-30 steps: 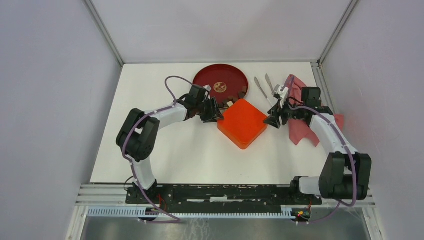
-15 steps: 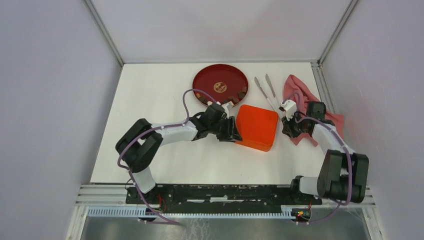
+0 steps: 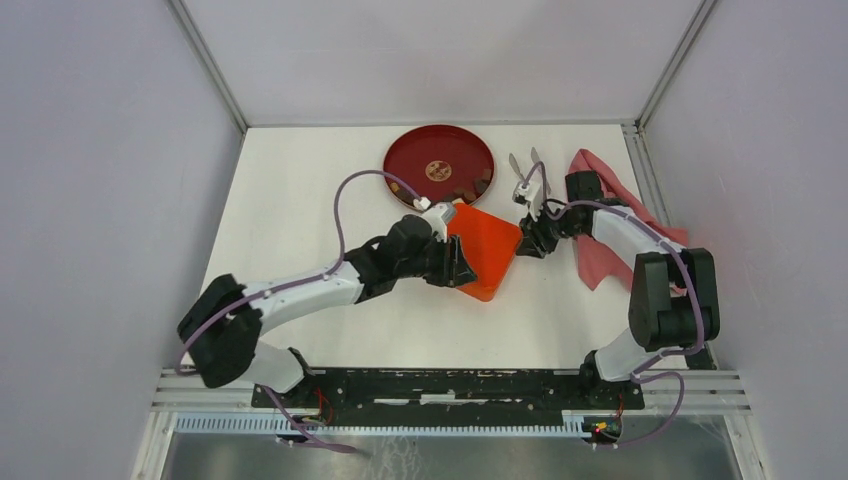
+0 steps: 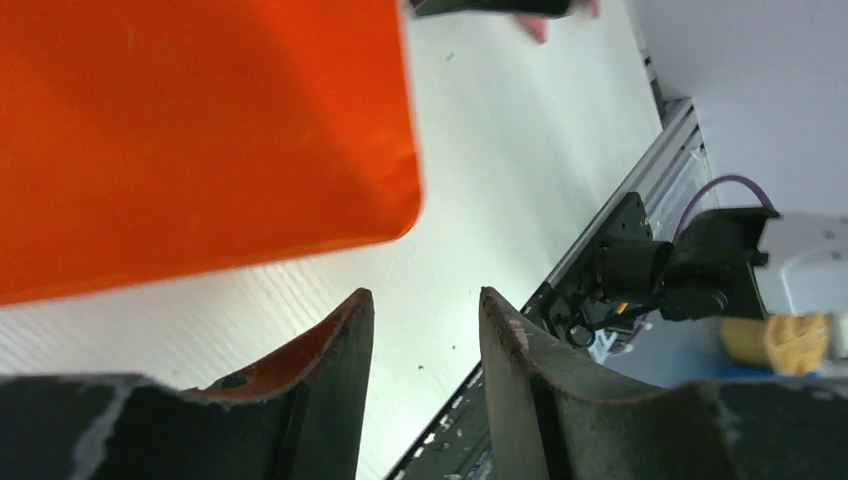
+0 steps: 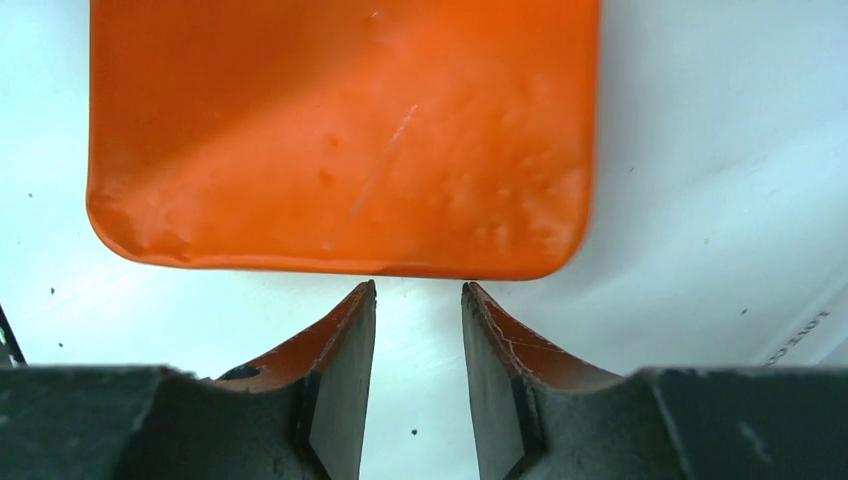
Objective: Pack the chocolate
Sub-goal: Adjust the packing box at the center of the board.
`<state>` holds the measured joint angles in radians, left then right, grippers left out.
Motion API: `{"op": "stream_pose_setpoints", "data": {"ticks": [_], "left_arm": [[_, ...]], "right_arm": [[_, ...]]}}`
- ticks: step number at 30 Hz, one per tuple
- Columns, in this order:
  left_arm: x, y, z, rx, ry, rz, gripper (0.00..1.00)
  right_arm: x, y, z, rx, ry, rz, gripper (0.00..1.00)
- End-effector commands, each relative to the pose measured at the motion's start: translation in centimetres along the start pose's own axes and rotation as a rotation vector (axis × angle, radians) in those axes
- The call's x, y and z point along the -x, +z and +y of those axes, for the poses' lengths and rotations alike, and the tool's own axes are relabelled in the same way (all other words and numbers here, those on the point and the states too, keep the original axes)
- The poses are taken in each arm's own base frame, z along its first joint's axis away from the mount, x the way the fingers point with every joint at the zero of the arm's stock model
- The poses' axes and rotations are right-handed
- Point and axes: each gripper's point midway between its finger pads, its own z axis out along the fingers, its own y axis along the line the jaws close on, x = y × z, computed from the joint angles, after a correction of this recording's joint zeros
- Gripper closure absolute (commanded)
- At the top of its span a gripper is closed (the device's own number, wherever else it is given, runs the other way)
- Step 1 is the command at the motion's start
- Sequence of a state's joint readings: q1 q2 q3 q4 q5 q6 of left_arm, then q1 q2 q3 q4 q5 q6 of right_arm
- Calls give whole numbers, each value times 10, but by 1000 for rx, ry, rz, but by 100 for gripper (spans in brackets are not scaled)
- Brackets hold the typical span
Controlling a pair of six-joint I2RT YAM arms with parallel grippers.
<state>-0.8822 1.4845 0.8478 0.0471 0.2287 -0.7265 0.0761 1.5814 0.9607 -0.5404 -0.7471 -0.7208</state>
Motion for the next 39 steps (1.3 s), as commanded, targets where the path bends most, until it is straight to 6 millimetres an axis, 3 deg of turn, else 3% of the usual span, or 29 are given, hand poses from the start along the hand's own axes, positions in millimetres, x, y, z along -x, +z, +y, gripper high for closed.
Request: {"op": "stream_pose_setpoints", "data": {"ticks": [1, 4, 7, 10, 13, 15, 17, 21, 22, 24, 26, 28, 32, 35, 39], "left_arm": [[58, -47, -29, 3, 420, -197, 50], [66, -56, -46, -82, 749, -217, 49], [74, -50, -62, -149, 906, -192, 48], [88, -34, -52, -70, 1009, -154, 48], [89, -23, -40, -22, 1068, -112, 46], [101, -28, -39, 43, 1118, -163, 43], [128, -44, -36, 129, 1128, -274, 39], [184, -76, -32, 71, 839, -471, 12], [193, -77, -24, 47, 733, -476, 6], [208, -67, 1, 2, 539, -413, 4], [221, -50, 26, -20, 372, -349, 9], [220, -27, 57, -34, 216, -293, 14], [208, -9, 84, 18, 114, -298, 19], [194, -13, 102, 100, 65, -320, 23], [169, -20, 103, 178, 26, -299, 29]], "right_arm": [[33, -7, -3, 8, -28, -95, 56], [32, -12, 13, 39, -58, -132, 55], [37, -30, 22, 47, -119, -197, 52], [40, -52, 18, 7, -146, -253, 50], [32, -53, 25, -2, -179, -247, 48], [26, -48, 39, 28, -212, -280, 48], [27, -46, 51, 44, -283, -325, 47], [34, -47, 61, -22, -532, -361, 46], [32, -42, 73, 2, -639, -371, 44], [20, -34, 95, 38, -849, -383, 37], [6, -25, 116, 75, -1047, -377, 30], [0, -17, 122, 89, -1122, -353, 29], [3, -10, 127, 117, -1163, -324, 39], [1, -4, 140, 172, -1174, -332, 45], [-4, 13, 143, 214, -1183, -253, 51]]}}
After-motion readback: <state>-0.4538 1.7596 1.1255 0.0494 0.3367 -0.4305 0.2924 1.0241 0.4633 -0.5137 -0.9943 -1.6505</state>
